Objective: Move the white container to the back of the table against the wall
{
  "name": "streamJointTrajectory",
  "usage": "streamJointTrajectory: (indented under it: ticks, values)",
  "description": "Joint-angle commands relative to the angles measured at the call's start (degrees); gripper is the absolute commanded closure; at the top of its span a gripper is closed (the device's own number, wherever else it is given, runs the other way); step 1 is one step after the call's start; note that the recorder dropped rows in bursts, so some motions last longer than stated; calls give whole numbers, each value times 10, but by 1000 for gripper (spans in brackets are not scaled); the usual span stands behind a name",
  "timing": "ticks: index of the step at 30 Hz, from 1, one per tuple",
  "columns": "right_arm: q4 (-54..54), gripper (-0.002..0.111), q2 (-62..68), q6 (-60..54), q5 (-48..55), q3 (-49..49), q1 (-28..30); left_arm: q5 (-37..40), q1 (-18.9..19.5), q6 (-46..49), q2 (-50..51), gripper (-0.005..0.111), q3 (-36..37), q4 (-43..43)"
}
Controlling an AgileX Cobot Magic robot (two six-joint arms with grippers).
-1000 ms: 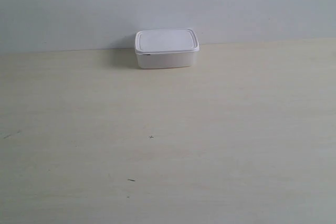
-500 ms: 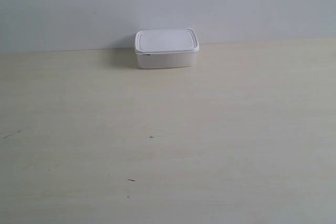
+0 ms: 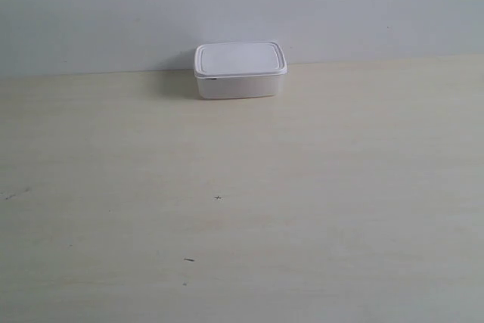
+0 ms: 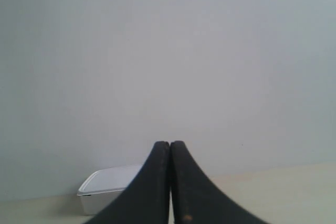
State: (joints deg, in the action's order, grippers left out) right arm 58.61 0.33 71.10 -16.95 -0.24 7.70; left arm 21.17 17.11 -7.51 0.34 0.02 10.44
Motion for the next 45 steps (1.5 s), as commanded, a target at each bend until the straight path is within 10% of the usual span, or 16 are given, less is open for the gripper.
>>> streamJointTrajectory:
  ticks: [1,16,29,45]
  values:
    - [4,108,-3,-16,37,2,3,1,1,3,-3,107,0,-6]
    - [-77,108,-3,-34,95,2,3,1,1,3,-3,107,0,-6]
    - [-662,108,-3,-631,164,2,3,1,1,3,-3,107,0,-6]
    - [-707,108,-3,-786,334,2,3,1,1,3,-3,107,0,-6]
